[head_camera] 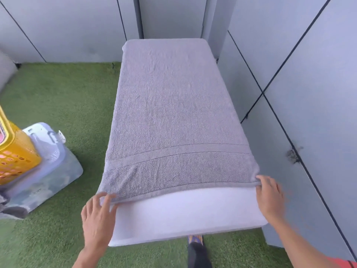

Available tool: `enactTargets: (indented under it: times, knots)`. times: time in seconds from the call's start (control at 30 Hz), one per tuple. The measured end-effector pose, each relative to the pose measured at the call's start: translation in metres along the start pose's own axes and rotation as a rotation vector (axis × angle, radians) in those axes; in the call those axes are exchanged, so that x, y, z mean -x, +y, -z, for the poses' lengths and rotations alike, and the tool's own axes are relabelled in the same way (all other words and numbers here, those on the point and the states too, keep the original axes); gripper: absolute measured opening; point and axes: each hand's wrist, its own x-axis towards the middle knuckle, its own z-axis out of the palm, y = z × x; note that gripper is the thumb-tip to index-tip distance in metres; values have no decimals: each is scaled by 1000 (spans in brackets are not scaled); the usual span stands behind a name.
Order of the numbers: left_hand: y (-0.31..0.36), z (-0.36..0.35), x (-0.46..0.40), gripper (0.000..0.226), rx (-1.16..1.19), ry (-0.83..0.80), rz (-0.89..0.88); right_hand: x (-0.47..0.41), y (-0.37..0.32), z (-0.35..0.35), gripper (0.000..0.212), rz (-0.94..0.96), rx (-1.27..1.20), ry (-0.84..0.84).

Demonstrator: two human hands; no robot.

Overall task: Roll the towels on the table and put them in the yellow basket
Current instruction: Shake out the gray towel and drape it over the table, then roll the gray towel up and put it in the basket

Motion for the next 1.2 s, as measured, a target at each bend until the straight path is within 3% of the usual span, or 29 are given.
enactTargets:
  times: [0.1, 0.23, 0.37, 0.5, 0.63, 0.73, 0.8, 0.87, 1.07, 1.2]
  knots:
    - [46, -10, -4, 34, -48, 4, -208, -7, -4, -1, 52, 231, 104, 0]
    - [99, -20, 0, 46, 26, -85, -259, -13, -6, -8, 33, 474, 92, -5]
    - [102, -18, 4, 32, 88, -113, -232, -12, 5, -6, 31, 563, 9, -31]
    - [79, -14, 16, 22, 112, -164, -333, -5, 20, 0, 27, 639, -76, -52]
    - [57, -14, 19, 33, 69, -184, -289, 1, 24, 3, 14, 590, -120, -88]
    - [33, -8, 10, 39, 54, -167, -172, 2, 28, 4, 27, 479, -123, -74]
    - [19, -2, 6, 43, 71, -177, -92, 1, 31, 6, 22, 465, -134, -79]
    - [8, 1, 3, 43, 96, -199, -118, 1, 32, 8, 16, 454, -141, -126]
    - [-10, 12, -11, 20, 78, -387, -187, -9, 38, 37, 27, 347, -125, -520]
    - [-12, 21, -30, 16, 176, -489, -113, -24, 29, 45, 24, 179, -208, -642]
